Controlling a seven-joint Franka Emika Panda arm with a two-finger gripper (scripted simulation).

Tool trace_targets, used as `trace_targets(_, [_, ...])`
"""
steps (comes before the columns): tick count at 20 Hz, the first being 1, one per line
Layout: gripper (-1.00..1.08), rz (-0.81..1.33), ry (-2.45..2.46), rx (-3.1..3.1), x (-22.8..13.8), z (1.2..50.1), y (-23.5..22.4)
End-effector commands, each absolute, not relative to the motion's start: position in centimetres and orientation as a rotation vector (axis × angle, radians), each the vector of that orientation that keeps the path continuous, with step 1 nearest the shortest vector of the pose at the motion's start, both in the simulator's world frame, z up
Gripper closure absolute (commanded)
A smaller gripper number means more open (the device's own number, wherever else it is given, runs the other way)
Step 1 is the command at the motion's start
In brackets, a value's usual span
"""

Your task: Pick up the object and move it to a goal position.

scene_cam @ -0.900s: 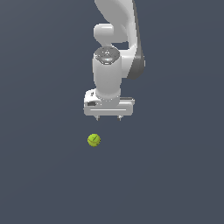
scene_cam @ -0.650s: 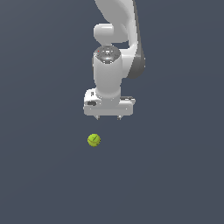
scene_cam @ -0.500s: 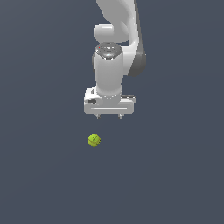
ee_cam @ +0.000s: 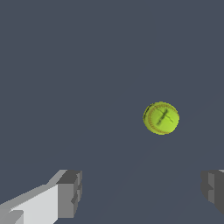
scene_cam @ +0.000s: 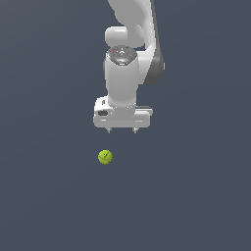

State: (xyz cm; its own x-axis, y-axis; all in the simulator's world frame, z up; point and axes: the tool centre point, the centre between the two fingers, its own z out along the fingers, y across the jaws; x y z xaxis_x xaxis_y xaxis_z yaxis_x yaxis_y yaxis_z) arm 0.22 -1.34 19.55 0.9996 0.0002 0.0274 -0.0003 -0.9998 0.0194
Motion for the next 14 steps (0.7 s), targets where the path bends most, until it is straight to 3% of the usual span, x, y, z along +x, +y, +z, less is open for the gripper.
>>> trace_targets(1, [-0.92,0.039,-0.033,3.124,0.5,19.0,-1.8])
trace_targets(14, [-0.92,0.01,-0.403,3.115,3.4,12.1,-7.4])
